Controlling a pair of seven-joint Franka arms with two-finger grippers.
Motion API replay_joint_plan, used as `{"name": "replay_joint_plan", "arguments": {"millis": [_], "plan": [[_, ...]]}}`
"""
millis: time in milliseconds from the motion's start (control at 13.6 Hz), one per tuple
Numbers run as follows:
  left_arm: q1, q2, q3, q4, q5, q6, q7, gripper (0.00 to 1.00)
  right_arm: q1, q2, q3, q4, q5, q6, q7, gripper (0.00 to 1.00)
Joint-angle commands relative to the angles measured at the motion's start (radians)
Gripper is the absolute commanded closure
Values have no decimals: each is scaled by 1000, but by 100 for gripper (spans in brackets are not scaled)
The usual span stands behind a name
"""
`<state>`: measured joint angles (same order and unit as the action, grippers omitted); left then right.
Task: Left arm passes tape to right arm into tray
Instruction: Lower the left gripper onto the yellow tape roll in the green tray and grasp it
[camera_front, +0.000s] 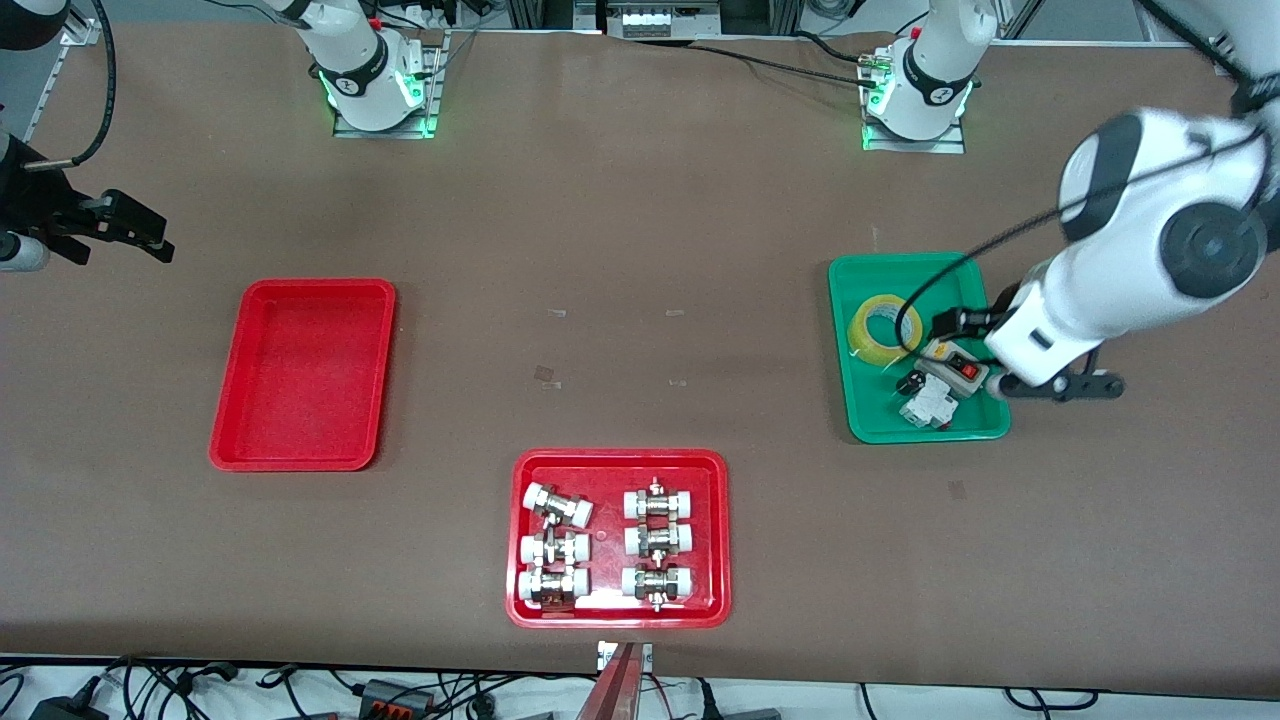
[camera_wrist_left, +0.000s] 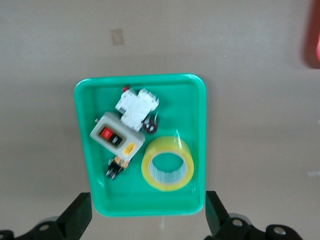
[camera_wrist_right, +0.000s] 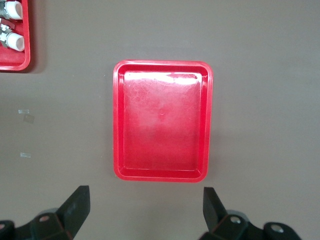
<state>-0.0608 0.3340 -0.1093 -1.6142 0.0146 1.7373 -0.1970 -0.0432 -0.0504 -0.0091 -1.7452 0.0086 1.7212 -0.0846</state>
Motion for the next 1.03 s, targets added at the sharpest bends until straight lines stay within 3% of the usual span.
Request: {"name": "replay_joint_plan", "arguments": {"millis": [0,147,442,589,957], "plan": [[18,98,-1,-1,7,45,-5,0,9,-5,-3,16,-10,-17,-6,0],[35,102,0,-71,7,80,-5,0,9,1,-3,16,-10,-35,5,0],[56,34,0,-345,7,282,-7,0,8,1,-3,16,-7,-77,11,0],[59,5,-1,-439,5,329,-16,0,8,1,-3,16,-10,-71,11,0],[58,-3,-12,-539,5,404,-33,0,8,1,-3,16,-10,-69,9,0]]}}
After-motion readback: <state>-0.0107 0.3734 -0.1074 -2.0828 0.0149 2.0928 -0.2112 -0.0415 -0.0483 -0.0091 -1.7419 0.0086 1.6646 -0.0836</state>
